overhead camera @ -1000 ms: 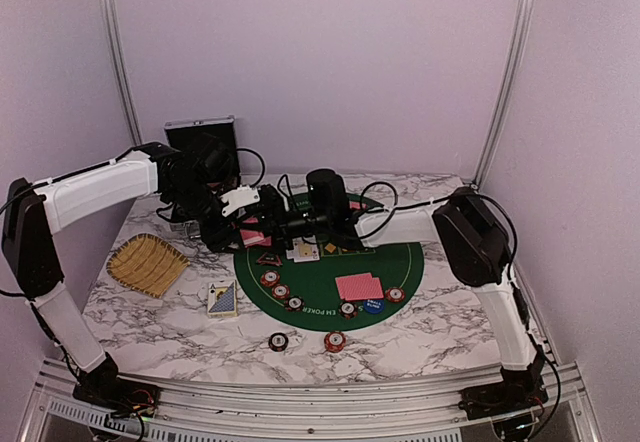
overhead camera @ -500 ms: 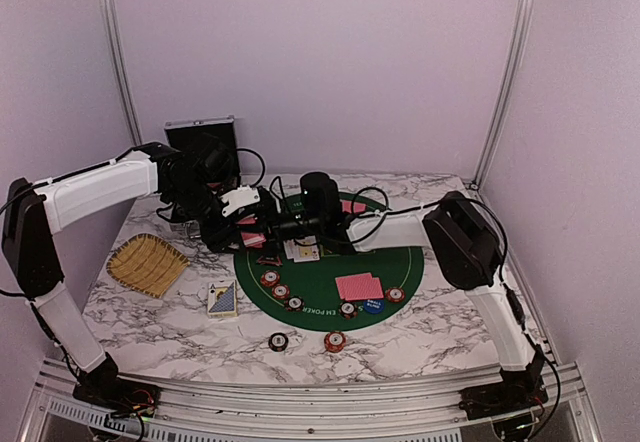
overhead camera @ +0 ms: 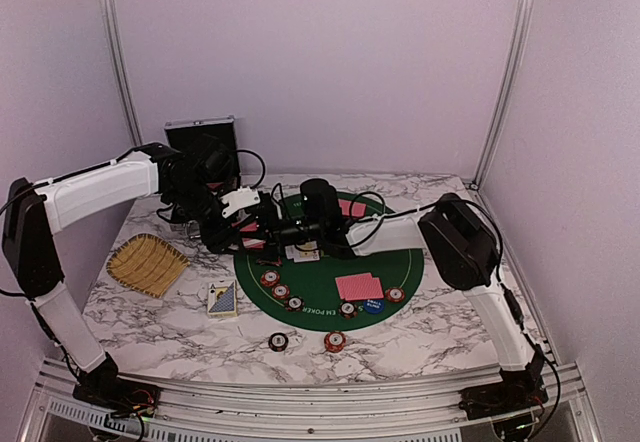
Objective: Distribute texas hold em gaming equipment
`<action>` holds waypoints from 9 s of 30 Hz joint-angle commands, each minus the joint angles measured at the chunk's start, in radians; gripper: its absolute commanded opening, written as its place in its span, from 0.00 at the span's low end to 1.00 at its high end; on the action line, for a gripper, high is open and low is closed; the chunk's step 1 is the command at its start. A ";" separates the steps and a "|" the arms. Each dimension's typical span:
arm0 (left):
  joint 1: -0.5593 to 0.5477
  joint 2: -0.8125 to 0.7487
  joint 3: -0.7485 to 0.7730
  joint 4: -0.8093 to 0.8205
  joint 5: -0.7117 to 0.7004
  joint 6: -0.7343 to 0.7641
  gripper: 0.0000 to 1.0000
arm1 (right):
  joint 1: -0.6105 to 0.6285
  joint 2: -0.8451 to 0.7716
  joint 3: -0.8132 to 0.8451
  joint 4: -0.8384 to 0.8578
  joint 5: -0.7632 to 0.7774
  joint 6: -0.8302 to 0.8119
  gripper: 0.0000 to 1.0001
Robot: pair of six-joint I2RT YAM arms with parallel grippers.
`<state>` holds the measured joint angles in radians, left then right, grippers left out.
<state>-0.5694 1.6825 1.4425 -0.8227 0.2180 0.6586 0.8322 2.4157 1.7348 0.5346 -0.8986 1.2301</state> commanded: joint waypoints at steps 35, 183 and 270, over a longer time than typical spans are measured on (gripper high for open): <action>-0.002 -0.032 0.006 -0.007 -0.005 0.011 0.00 | -0.086 -0.232 -0.213 -0.042 -0.001 -0.102 0.24; -0.001 -0.075 -0.025 -0.010 -0.022 0.007 0.00 | -0.180 -0.544 -0.178 -0.750 0.687 -1.096 0.79; -0.009 -0.022 0.006 -0.007 0.008 0.015 0.00 | -0.054 -0.059 -0.013 -0.223 -0.022 -0.155 0.83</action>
<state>-0.5781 1.6684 1.4425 -0.8364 0.2268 0.6624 0.8089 2.4054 1.7874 0.3485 -0.9337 1.1076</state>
